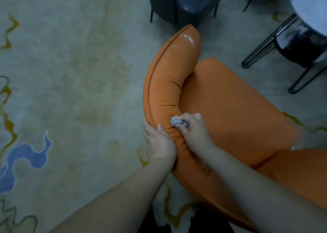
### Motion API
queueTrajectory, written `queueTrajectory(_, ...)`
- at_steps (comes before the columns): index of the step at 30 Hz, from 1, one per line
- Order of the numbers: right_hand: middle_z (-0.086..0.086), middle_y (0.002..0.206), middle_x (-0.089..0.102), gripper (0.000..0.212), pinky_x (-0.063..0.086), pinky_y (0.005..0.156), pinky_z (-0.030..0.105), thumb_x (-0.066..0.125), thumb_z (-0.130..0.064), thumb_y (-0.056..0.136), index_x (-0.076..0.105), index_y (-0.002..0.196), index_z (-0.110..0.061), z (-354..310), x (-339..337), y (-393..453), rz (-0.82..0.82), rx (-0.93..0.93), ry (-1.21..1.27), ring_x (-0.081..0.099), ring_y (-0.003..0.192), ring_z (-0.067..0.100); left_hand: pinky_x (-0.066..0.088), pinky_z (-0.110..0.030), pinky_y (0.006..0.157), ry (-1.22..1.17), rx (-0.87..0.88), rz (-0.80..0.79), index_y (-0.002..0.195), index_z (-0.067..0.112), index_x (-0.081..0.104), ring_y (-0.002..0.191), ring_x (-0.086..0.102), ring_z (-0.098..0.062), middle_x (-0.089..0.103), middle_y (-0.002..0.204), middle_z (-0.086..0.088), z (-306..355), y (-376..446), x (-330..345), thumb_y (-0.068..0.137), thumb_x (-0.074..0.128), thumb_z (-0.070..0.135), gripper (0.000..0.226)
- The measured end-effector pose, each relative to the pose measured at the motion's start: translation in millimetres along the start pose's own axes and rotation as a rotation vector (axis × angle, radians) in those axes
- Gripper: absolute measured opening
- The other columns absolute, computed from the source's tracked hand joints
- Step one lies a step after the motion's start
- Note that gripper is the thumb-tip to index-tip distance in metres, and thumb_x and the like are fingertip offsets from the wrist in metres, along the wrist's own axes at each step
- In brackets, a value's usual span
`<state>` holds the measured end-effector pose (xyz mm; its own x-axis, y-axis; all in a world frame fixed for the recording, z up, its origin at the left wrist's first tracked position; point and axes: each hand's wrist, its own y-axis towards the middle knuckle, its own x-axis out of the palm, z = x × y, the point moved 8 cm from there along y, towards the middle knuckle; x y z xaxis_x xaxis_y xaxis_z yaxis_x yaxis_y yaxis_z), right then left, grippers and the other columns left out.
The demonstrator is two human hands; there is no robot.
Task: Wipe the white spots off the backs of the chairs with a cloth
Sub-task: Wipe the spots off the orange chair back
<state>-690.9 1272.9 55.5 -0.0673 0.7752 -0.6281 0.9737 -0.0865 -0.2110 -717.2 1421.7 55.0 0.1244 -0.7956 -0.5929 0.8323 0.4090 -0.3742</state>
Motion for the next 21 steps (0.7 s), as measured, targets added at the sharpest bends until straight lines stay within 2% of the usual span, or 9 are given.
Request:
queueTrajectory(4,0.002,0.102,0.04,0.022,0.034,0.086,0.025,0.066,-0.026,0.088,0.066,0.11,-0.022,1,1,-1,-0.016,0.085,-0.038,0.048,0.1,0.022,0.029,-0.045,0.111,0.08,0.026,-0.229,0.151,0.008,0.002,0.136,0.034,-0.033,0.026,0.153,-0.017,-3,12,0,0.102,0.029,0.035,0.062)
queueTrajectory(8,0.001,0.103,0.042,0.021,0.032,0.086,0.023,0.066,-0.028,0.087,0.066,0.108,-0.026,1,0,-1,-0.04,0.14,-0.011,0.047,0.1,0.019,0.038,-0.046,0.104,0.178,0.082,-0.285,0.15,0.008,0.007,0.127,0.046,-0.034,0.039,0.146,-0.017,-1,13,-9,0.1,0.031,0.043,0.066)
queueTrajectory(12,0.001,0.105,0.049,0.018,0.031,0.076,0.0,0.067,-0.027,0.087,0.063,0.1,-0.039,2,-7,5,-0.081,0.201,0.157,0.051,0.091,0.002,0.039,-0.04,0.103,0.247,0.169,-0.303,0.15,0.01,0.015,0.125,0.048,-0.034,0.045,0.143,-0.016,14,39,-17,0.099,0.036,0.041,0.063)
queueTrajectory(13,0.002,0.104,0.052,0.018,0.031,0.075,0.0,0.067,-0.027,0.087,0.063,0.099,-0.039,3,-10,5,-0.051,0.22,0.191,0.051,0.087,0.001,0.039,-0.038,0.102,0.283,0.208,-0.309,0.15,0.011,0.017,0.124,0.049,-0.033,0.046,0.142,-0.015,20,49,-20,0.099,0.038,0.039,0.062)
queueTrajectory(15,0.009,0.107,0.057,0.018,0.04,0.078,0.013,0.066,-0.025,0.088,0.067,0.105,-0.031,0,-16,7,0.028,0.242,0.291,0.055,0.085,0.008,0.038,-0.036,0.101,0.33,0.26,-0.332,0.15,0.01,0.019,0.125,0.048,-0.032,0.046,0.142,-0.014,32,70,-25,0.099,0.043,0.034,0.061)
queueTrajectory(16,0.011,0.11,0.057,0.02,0.043,0.077,0.015,0.065,-0.025,0.088,0.067,0.108,-0.027,-4,-18,8,0.065,0.256,0.335,0.057,0.087,0.01,0.037,-0.036,0.103,0.339,0.272,-0.357,0.151,0.01,0.018,0.127,0.047,-0.031,0.044,0.144,-0.014,37,81,-27,0.099,0.044,0.032,0.063)
queueTrajectory(18,0.011,0.115,0.055,0.023,0.042,0.067,0.008,0.063,-0.023,0.09,0.066,0.113,-0.023,-11,-22,16,0.119,0.281,0.4,0.058,0.085,0.007,0.036,-0.037,0.107,0.351,0.27,-0.406,0.151,0.01,0.013,0.129,0.045,-0.03,0.043,0.145,-0.013,48,103,-27,0.098,0.045,0.033,0.066)
queueTrajectory(21,0.01,0.117,0.049,0.024,0.04,0.058,0.003,0.062,-0.021,0.092,0.064,0.115,-0.023,-20,-25,36,0.185,0.308,0.453,0.058,0.076,-0.002,0.038,-0.035,0.103,0.369,0.285,-0.445,0.152,0.014,0.013,0.127,0.048,-0.027,0.046,0.144,-0.008,67,133,-25,0.097,0.046,0.039,0.069)
